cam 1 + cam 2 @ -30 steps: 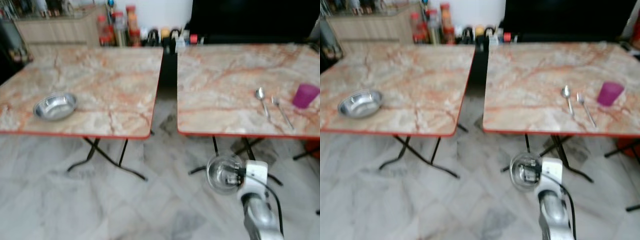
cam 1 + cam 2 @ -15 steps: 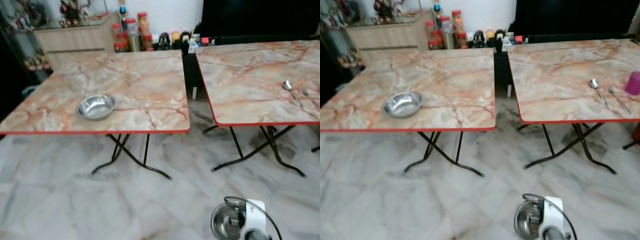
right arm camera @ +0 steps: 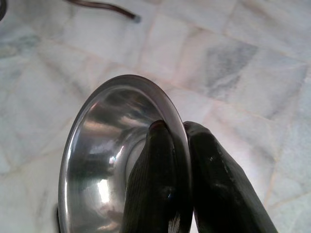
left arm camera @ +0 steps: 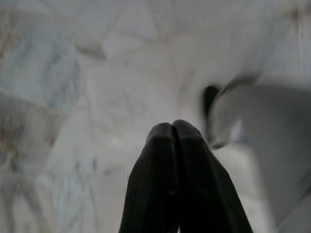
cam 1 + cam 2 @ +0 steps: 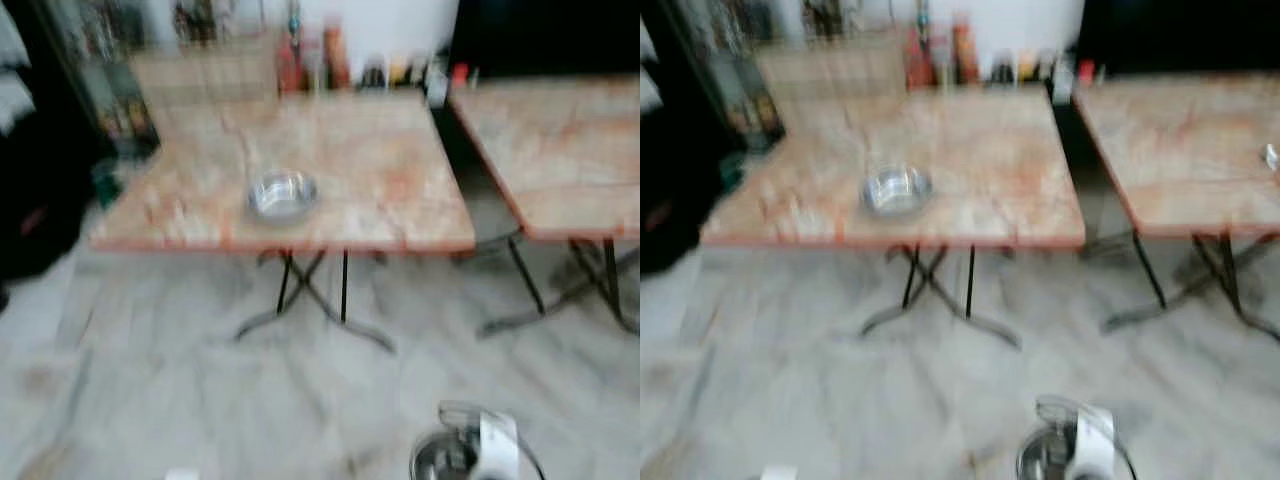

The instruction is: Setting the table

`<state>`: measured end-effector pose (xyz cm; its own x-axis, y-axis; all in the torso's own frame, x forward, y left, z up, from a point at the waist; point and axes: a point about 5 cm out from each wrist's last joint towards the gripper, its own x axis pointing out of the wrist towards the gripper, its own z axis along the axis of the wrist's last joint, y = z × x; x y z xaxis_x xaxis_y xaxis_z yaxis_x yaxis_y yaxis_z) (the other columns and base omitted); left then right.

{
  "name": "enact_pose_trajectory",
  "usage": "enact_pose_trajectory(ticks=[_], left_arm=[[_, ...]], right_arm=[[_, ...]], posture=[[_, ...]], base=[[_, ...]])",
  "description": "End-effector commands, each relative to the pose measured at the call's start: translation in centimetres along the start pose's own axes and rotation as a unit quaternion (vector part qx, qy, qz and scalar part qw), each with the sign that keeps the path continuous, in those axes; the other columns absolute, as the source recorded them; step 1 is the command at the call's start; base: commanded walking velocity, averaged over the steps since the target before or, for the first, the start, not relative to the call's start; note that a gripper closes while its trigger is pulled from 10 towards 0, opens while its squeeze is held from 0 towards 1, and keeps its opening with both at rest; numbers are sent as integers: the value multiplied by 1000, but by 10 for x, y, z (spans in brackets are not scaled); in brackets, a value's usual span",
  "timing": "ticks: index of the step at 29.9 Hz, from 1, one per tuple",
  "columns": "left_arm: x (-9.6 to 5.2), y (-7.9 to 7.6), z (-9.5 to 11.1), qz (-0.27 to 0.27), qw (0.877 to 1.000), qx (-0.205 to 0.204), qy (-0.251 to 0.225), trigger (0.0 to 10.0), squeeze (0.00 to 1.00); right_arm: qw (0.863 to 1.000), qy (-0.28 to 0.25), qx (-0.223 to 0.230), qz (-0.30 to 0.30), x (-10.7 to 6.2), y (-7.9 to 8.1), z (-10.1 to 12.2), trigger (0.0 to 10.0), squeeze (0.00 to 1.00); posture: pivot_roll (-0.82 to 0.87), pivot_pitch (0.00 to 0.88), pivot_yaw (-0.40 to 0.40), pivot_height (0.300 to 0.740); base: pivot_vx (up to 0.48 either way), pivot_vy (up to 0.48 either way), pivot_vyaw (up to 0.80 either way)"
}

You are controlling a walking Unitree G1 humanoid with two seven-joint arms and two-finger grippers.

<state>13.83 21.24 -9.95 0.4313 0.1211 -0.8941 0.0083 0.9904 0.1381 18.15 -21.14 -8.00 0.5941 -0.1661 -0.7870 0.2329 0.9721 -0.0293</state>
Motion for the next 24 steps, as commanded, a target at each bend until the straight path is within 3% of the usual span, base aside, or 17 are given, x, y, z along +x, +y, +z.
enact_pose_trajectory(ticks=[1,11,24], left_arm=[[-4,11,-24,16,999,-10,35,10000,0],[-4,11,-27,19,999,-8,43,10000,0],[-4,13,-23,22,999,-3,29,10000,0]], right_arm=[[1000,-12,14,3,1,9,7,10000,0],[1000,0,18,-1,0,6,-3,10000,0],[1000,2,17,-1,-1,5,-6,10000,0]], posture=[[-75,11,23,740],[-78,31,17,740],[-75,37,20,740]], base=[[0,472,0],[0,445,0],[0,0,0]])
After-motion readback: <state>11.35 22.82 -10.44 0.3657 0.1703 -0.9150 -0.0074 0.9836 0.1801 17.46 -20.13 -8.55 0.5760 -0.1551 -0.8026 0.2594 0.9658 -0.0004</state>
